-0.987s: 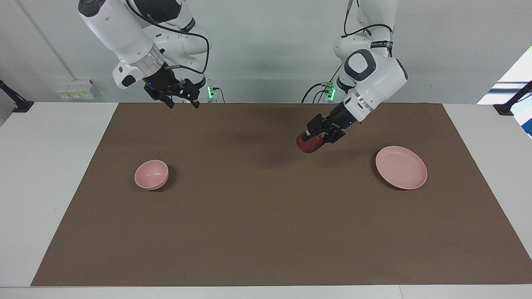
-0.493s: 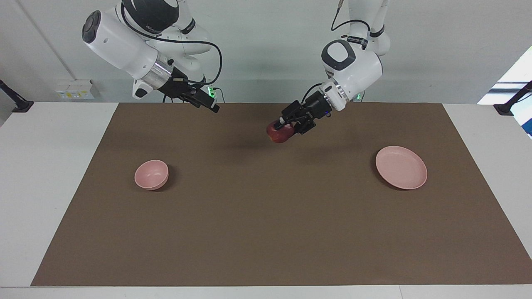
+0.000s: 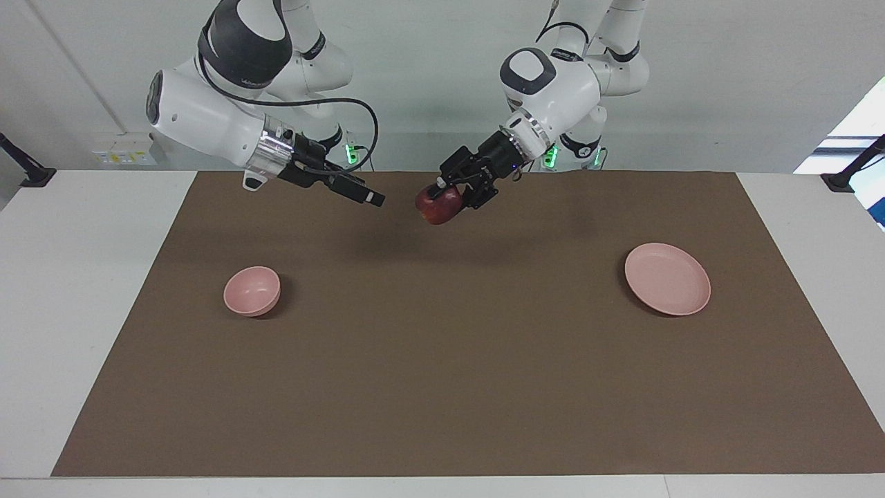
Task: Move apple from plate to bowl
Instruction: 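Lift the apple with the left gripper while the right gripper approaches it, then close the right gripper on the apple held by the left gripper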
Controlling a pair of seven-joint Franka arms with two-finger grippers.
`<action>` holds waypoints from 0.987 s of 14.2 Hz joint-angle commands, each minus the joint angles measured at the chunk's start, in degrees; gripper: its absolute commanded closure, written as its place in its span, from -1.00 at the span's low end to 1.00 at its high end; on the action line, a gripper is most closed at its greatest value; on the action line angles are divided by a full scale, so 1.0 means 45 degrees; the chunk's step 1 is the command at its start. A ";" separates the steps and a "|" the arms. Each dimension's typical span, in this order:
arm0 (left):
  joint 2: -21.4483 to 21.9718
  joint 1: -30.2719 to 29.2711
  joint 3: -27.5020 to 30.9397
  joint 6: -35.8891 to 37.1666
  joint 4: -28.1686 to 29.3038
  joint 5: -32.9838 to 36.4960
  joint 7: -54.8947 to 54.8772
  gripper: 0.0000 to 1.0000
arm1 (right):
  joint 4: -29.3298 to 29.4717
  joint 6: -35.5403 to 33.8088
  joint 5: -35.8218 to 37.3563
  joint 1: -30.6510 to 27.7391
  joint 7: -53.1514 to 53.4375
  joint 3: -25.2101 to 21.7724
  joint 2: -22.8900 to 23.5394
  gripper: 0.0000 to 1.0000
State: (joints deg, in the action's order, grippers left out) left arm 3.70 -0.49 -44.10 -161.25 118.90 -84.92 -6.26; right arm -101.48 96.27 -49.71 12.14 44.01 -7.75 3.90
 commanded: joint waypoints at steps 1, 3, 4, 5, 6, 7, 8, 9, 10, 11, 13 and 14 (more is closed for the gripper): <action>-0.0198 -0.0009 -0.0550 -0.1019 -0.0463 -0.0269 0.0024 1.00 | 0.0714 0.0073 -0.0729 -0.0062 0.0319 0.0061 0.0851 -1.00; -0.0353 -0.0009 -0.0824 -0.1528 -0.0639 -0.0250 0.0024 1.00 | 0.0714 0.0053 -0.1141 -0.0023 0.0552 0.0061 0.0892 -1.00; -0.0432 -0.0009 -0.0980 -0.1685 -0.0698 -0.0250 0.0024 1.00 | 0.0714 -0.0083 -0.1180 -0.0023 0.0611 0.0080 0.0911 -1.00; -0.0432 -0.0009 -0.1040 -0.1880 -0.0718 -0.0250 0.0024 1.00 | 0.0695 -0.0297 -0.1644 -0.0042 0.0631 0.0080 0.0969 -1.00; -0.0432 -0.0009 -0.1060 -0.1920 -0.0757 -0.0250 0.0024 1.00 | 0.0714 -0.0395 -0.1881 -0.0043 0.0651 0.0061 0.1047 -1.00; -0.0432 -0.0009 -0.1079 -0.1940 -0.0757 -0.0250 0.0004 1.00 | 0.0714 -0.0358 -0.1941 -0.0023 0.0728 0.0080 0.1067 -1.00; -0.0432 -0.0009 -0.1079 -0.1940 -0.0757 -0.0250 0.0023 1.00 | 0.0734 -0.0377 -0.2155 0.0074 0.0884 0.0080 0.1067 -1.00; -0.0432 -0.0009 -0.1079 -0.1940 -0.0757 -0.0250 0.0004 1.00 | 0.0734 -0.0377 -0.2292 0.0249 0.0943 0.0081 0.1067 -1.00; -0.0432 -0.0009 -0.1079 -0.1940 -0.0757 -0.0250 0.0023 1.00 | 0.0695 -0.0377 -0.2197 0.0270 0.0944 0.0081 0.1029 -1.00; -0.0432 -0.0009 -0.1079 -0.1940 -0.0757 -0.0250 0.0004 0.99 | 0.0637 -0.0358 -0.2157 0.0425 0.0944 0.0081 0.0990 -1.00; -0.0432 -0.0009 -0.1079 -0.1979 -0.0757 -0.0250 0.0004 0.98 | 0.0578 -0.0357 -0.2157 0.0563 0.1118 0.0081 0.0970 -1.00; -0.0432 -0.0009 -0.1079 -0.1998 -0.0757 -0.0230 0.0004 0.98 | 0.0578 -0.0377 -0.2157 0.0563 0.1139 0.0081 0.0970 -1.00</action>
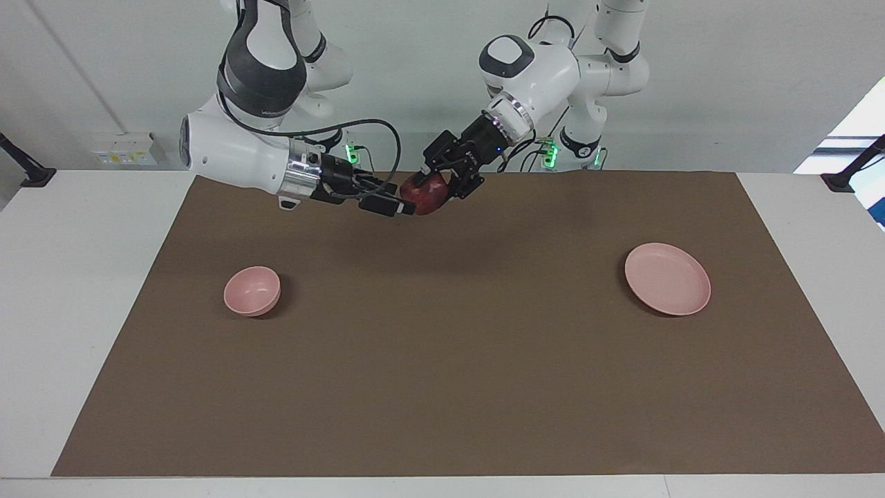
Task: Move apple from plate to bowl
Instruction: 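Close the right gripper on the apple held by the left gripper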
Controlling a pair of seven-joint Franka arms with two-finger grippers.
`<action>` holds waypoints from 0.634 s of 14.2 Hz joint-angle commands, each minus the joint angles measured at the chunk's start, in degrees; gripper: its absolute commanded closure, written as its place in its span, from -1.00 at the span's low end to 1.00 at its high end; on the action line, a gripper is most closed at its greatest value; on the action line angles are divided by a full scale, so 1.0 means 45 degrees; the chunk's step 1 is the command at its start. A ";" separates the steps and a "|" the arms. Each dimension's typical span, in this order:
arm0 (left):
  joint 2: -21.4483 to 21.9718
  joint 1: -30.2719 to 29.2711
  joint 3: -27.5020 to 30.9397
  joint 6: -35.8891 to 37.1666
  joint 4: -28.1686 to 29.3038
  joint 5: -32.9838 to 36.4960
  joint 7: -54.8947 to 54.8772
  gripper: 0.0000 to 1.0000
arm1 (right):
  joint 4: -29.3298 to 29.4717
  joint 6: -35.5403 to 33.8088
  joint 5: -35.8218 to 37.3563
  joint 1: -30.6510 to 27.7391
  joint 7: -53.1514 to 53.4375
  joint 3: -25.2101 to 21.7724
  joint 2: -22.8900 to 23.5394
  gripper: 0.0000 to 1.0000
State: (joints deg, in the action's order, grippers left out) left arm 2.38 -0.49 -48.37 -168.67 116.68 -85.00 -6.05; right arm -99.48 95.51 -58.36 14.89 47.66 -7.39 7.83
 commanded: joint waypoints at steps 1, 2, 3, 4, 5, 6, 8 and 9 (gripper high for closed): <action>-0.0158 -0.0009 -0.0130 -0.0350 -0.0266 -0.0231 -0.0042 0.98 | 0.0116 -0.0227 -0.0234 -0.0047 0.0326 0.0002 0.0116 -1.00; -0.0158 -0.0009 -0.0130 -0.0350 -0.0266 -0.0212 -0.0042 0.96 | 0.0057 -0.0189 -0.0234 0.0050 0.0326 0.0002 0.0116 -1.00; -0.0139 -0.0009 -0.0130 -0.0350 -0.0266 -0.0212 -0.0042 0.96 | 0.0057 -0.0169 -0.0234 0.0109 0.0326 0.0002 0.0174 -1.00; -0.0158 -0.0009 -0.0130 -0.0350 -0.0266 -0.0231 -0.0042 0.96 | 0.0057 -0.0188 -0.0234 0.0148 0.0326 0.0002 0.0175 -1.00; -0.0139 -0.0009 -0.0130 -0.0350 -0.0266 -0.0232 -0.0042 0.96 | 0.0057 -0.0189 -0.0254 0.0245 0.0326 0.0002 0.0175 -1.00; -0.0139 -0.0009 -0.0130 -0.0370 -0.0266 -0.0212 -0.0042 0.96 | 0.0057 -0.0169 -0.0254 0.0304 0.0326 0.0002 0.0175 -1.00; -0.0139 -0.0009 -0.0130 -0.0350 -0.0266 -0.0231 -0.0042 0.95 | 0.0076 -0.0208 -0.0312 0.0286 0.0326 0.0002 0.0175 -1.00; -0.0158 -0.0009 -0.0130 -0.0350 -0.0266 -0.0212 -0.0042 0.93 | 0.0076 -0.0208 -0.0332 0.0285 0.0326 0.0002 0.0175 -1.00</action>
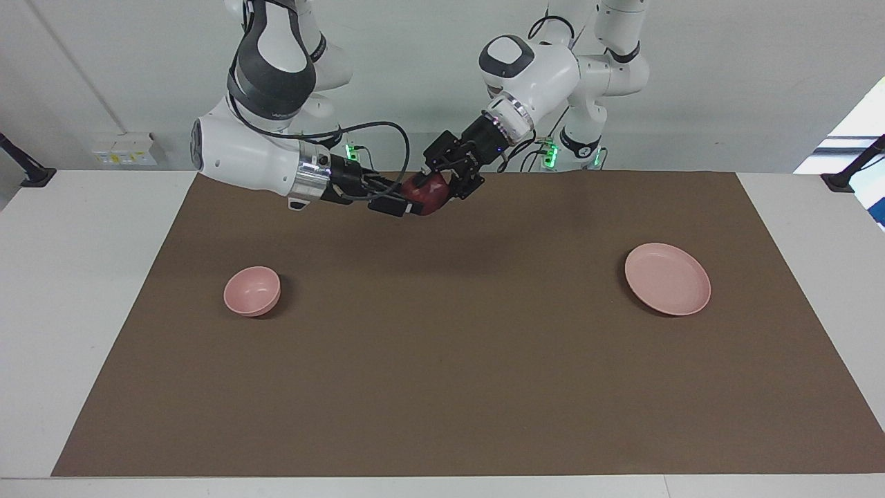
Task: Move apple from plate to bowl
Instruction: 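Close the right gripper on the apple held by the left gripper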
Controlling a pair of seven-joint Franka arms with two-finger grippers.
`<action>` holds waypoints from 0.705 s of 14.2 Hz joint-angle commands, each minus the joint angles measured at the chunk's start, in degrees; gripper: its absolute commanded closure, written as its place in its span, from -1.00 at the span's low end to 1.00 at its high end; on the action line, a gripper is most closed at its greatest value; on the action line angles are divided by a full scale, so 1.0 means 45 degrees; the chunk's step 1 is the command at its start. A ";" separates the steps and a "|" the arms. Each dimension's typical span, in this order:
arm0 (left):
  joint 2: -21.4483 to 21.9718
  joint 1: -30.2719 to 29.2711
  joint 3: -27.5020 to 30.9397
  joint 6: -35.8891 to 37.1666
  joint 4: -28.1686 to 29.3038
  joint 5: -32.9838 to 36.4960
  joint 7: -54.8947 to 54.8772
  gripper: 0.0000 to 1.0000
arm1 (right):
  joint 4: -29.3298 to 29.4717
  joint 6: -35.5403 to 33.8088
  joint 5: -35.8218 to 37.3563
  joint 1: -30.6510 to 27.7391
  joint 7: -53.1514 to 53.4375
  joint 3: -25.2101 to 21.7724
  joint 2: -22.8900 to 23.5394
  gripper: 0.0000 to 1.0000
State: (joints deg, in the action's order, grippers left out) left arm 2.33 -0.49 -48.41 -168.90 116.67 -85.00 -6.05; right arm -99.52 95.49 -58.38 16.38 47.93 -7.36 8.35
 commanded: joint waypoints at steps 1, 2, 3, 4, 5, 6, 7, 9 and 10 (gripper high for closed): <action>-0.0146 -0.0009 -0.0121 -0.0299 -0.0262 -0.0212 -0.0042 0.92 | 0.0084 -0.0205 -0.0347 -0.0026 0.0267 -0.0005 0.0059 -1.00; -0.0146 -0.0009 -0.0121 -0.0299 -0.0262 -0.0212 -0.0042 0.92 | 0.0065 -0.0166 -0.0347 0.0090 0.0267 -0.0005 0.0039 -1.00; -0.0127 -0.0009 -0.0121 -0.0299 -0.0262 -0.0212 -0.0042 0.91 | 0.0065 -0.0166 -0.0366 0.0207 0.0267 -0.0005 0.0039 -1.00; -0.0126 -0.0009 -0.0121 -0.0319 -0.0262 -0.0212 -0.0042 0.87 | 0.0065 -0.0185 -0.0367 0.0208 0.0267 -0.0005 0.0039 -1.00; -0.0126 -0.0028 -0.0121 -0.0300 -0.0262 -0.0212 -0.0023 0.83 | 0.0065 -0.0205 -0.0367 0.0208 0.0267 -0.0005 0.0039 -1.00; -0.0126 -0.0028 -0.0121 -0.0299 -0.0262 -0.0212 -0.0023 0.83 | 0.0065 -0.0224 -0.0367 0.0208 0.0267 -0.0005 0.0039 -1.00; -0.0146 -0.0028 -0.0121 -0.0299 -0.0262 -0.0212 -0.0023 0.80 | 0.0065 -0.0205 -0.0386 0.0208 0.0267 -0.0005 0.0039 -1.00; -0.0126 -0.0048 -0.0102 -0.0299 -0.0262 -0.0212 -0.0003 0.79 | 0.0065 -0.0205 -0.0367 0.0208 0.0247 -0.0005 0.0039 -1.00; -0.0126 -0.0029 -0.0121 -0.0299 -0.0262 -0.0212 -0.0003 0.78 | 0.0065 -0.0224 -0.0367 0.0189 0.0247 -0.0005 0.0039 -0.15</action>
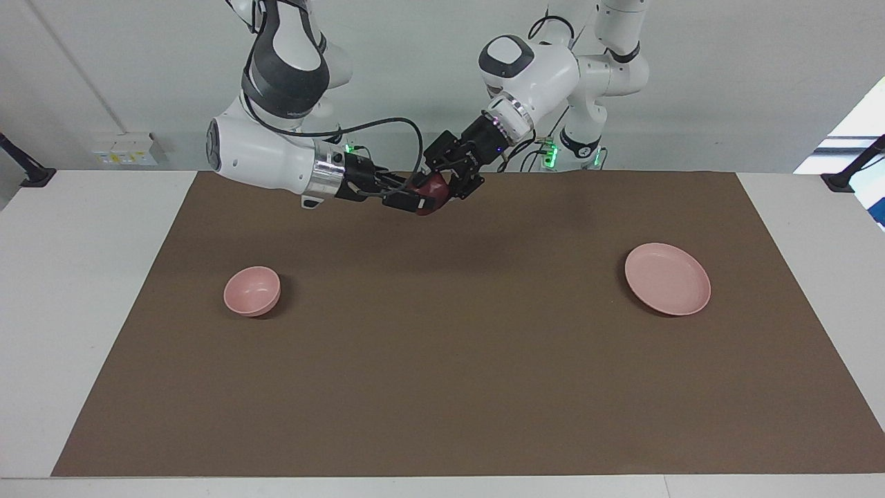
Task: Move apple from plate to bowl
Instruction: 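Close the right gripper on the apple held by the left gripper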
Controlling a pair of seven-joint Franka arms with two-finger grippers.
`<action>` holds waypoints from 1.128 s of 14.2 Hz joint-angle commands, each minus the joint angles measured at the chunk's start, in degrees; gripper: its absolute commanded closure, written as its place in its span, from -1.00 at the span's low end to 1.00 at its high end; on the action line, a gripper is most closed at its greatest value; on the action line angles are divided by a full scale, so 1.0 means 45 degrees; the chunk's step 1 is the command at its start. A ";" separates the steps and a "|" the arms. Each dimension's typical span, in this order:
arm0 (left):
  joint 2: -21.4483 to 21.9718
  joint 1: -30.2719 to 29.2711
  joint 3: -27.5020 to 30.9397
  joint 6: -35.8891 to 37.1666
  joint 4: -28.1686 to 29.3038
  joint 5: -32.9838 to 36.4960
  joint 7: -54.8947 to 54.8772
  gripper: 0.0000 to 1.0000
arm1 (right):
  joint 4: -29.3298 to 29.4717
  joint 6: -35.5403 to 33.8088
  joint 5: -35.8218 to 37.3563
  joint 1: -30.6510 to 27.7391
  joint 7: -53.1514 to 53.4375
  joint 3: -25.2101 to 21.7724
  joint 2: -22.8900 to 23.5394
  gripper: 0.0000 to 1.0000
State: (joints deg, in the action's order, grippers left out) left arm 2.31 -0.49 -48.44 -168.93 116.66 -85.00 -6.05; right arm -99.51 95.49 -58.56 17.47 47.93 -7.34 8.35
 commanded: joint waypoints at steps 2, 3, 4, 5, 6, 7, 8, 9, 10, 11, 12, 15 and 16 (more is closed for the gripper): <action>-0.0123 -0.0048 -0.0114 -0.0293 -0.0281 -0.0192 -0.0003 0.77 | 0.0082 -0.0224 -0.0328 -0.0036 0.0208 -0.0010 0.0059 1.00; -0.0123 -0.0048 -0.0114 -0.0293 -0.0281 -0.0192 -0.0003 0.77 | 0.0082 -0.0224 -0.0328 -0.0055 0.0227 -0.0010 0.0059 1.00; -0.0123 -0.0029 -0.0095 -0.0293 -0.0262 -0.0212 -0.0003 0.77 | 0.0082 -0.0224 -0.0328 -0.0113 0.0227 -0.0010 0.0059 1.00; -0.0123 -0.0048 -0.0114 -0.0293 -0.0261 -0.0212 -0.0003 0.76 | 0.0082 -0.0224 -0.0308 -0.0152 0.0227 -0.0010 0.0059 1.00; -0.0123 -0.0048 -0.0114 -0.0293 -0.0261 -0.0193 0.0016 0.73 | 0.0102 -0.0224 -0.0308 -0.0153 0.0227 -0.0010 0.0078 1.00; -0.0123 -0.0029 -0.0114 -0.0293 -0.0281 -0.0173 -0.0003 0.48 | 0.0121 -0.0224 -0.0308 -0.0172 0.0227 -0.0010 0.0078 1.00; -0.0123 -0.0048 -0.0095 -0.0254 -0.0281 -0.0134 -0.0003 0.09 | 0.0199 -0.0243 -0.0289 -0.0211 0.0208 -0.0010 0.0117 1.00; -0.0123 -0.0048 -0.0095 -0.0235 -0.0281 -0.0095 -0.0003 -0.35 | 0.0258 -0.0282 -0.0173 -0.0211 0.0188 -0.0010 0.0137 1.00; -0.0123 -0.0048 -0.0095 -0.0176 -0.0281 -0.0056 -0.0022 -0.76 | 0.0258 -0.0283 -0.0133 -0.0231 0.0150 -0.0010 0.0137 1.00; -0.0123 -0.0087 -0.0075 -0.0156 -0.0281 -0.0036 -0.0081 -1.00 | 0.0258 -0.0283 -0.0132 -0.0250 0.0149 -0.0010 0.0137 1.00; -0.0142 -0.0087 -0.0094 -0.0118 -0.0281 0.0099 -0.0081 -1.00 | 0.0258 -0.0302 -0.0113 -0.0270 0.0130 -0.0010 0.0137 1.00; -0.0123 -0.0029 -0.0095 -0.0078 -0.0261 0.0140 0.0016 -1.00 | 0.0258 -0.0302 -0.0093 -0.0250 0.0130 -0.0030 0.0098 1.00; -0.0123 -0.0009 -0.0095 -0.0078 -0.0242 0.0120 -0.0003 -1.00 | 0.0258 -0.0283 -0.0055 -0.0231 0.0110 -0.0030 0.0098 1.00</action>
State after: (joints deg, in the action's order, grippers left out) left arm 2.16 -0.50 -48.60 -169.04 116.16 -84.83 -6.08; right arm -99.37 95.34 -58.93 16.89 47.93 -7.60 8.44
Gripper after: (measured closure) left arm 0.000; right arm 0.207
